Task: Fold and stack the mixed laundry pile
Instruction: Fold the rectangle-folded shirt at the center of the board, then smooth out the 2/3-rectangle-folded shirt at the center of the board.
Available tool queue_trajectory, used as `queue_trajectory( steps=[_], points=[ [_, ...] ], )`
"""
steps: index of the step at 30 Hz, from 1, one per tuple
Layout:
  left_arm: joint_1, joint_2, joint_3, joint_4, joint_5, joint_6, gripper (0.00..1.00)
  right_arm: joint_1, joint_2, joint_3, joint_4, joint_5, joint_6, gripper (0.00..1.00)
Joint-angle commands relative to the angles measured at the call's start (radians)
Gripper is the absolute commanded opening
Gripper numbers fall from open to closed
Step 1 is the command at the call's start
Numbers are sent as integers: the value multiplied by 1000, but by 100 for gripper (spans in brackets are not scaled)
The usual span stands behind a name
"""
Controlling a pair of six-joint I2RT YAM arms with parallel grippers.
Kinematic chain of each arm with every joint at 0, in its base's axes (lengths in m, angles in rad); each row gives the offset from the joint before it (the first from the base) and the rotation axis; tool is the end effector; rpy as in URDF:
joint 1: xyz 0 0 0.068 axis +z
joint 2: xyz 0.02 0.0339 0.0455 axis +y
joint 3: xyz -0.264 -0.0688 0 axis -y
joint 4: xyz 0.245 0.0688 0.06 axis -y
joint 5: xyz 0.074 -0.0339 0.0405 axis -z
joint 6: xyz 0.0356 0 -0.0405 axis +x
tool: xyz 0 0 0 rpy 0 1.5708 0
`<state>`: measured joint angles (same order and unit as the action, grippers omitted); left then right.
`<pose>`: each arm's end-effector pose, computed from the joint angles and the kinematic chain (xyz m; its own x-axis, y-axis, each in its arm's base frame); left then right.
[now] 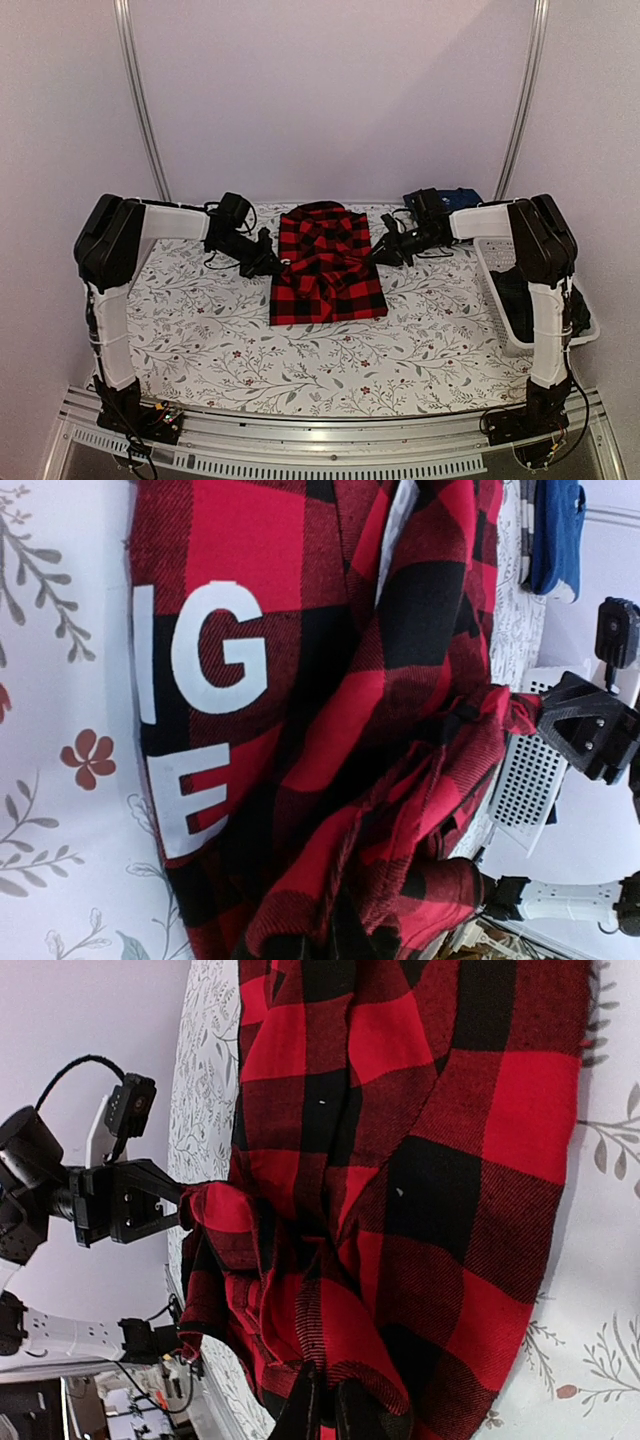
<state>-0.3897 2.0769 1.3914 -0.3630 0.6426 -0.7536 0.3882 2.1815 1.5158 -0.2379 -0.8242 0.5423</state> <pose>0.3867 -0.1819 0.1469 -0.9820 -0.1889 -0.0084 -0.1251 0.6825 -0.7201 0.4176 0.1990 0.1485 -0.9724 -0.0190 -0.2324 -0.2050 0.5446 0.8132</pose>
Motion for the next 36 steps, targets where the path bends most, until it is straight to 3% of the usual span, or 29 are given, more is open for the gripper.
queue_trajectory(
  steps=[1,4,7,11,16,22,29,36],
  points=[
    [44,-29,6,-2,-23,25,7,-28,-14,31,-5,-14,-15,23],
    [61,-97,-1,2,-40,56,25,-55,-89,23,-12,-9,-28,42],
    [73,-181,-37,-1,-61,73,41,-84,-188,-13,-31,-5,-49,49],
    [79,-312,-170,33,-54,71,50,-111,-333,-130,-39,-1,-68,53],
    [38,-437,-365,132,7,44,50,-79,-465,-307,-48,-16,-79,39],
    [-89,-436,-434,210,17,-7,48,82,-452,-403,9,8,-54,25],
    [-122,-405,-448,303,8,-71,48,151,-269,-321,38,80,-32,16],
    [-125,-379,-430,287,8,-59,47,153,-32,-80,-10,90,-78,13]
  ],
)
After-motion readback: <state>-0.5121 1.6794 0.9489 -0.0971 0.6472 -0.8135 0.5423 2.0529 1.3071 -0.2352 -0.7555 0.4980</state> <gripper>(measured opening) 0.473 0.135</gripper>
